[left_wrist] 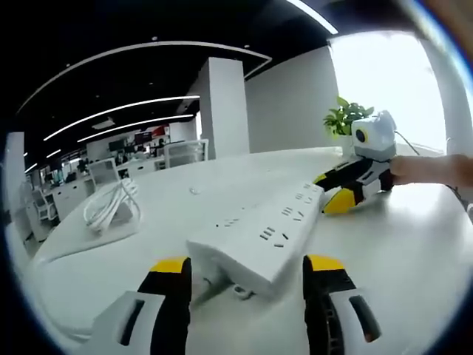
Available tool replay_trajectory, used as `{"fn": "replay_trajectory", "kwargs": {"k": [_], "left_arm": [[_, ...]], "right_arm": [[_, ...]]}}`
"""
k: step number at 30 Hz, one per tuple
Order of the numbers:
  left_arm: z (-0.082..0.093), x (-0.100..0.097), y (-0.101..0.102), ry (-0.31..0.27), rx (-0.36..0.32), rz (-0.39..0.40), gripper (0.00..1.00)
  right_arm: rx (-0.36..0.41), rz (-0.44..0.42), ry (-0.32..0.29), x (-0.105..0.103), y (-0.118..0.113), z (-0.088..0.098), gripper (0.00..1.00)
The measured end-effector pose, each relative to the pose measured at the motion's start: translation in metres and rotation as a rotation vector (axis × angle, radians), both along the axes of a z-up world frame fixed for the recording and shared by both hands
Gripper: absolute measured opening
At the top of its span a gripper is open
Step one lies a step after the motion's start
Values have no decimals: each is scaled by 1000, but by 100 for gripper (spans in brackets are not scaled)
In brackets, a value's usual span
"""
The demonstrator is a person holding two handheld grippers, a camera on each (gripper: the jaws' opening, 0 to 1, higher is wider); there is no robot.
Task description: Straighten the power strip on the desk, plug the charger into it
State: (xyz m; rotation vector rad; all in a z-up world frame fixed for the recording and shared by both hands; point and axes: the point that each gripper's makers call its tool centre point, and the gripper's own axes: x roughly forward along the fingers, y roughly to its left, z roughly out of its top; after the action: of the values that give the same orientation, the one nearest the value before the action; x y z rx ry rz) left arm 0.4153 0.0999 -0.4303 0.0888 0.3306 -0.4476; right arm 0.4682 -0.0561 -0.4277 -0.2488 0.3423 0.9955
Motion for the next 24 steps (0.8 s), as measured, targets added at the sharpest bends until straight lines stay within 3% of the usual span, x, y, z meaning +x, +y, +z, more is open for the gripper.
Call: {"fn": "replay_trajectory", "kwargs": {"k": [24], "left_arm": [[1,1,-3,18,10,2,54]], "right_arm": [[36,-57,62,3,-1,0,36]]}}
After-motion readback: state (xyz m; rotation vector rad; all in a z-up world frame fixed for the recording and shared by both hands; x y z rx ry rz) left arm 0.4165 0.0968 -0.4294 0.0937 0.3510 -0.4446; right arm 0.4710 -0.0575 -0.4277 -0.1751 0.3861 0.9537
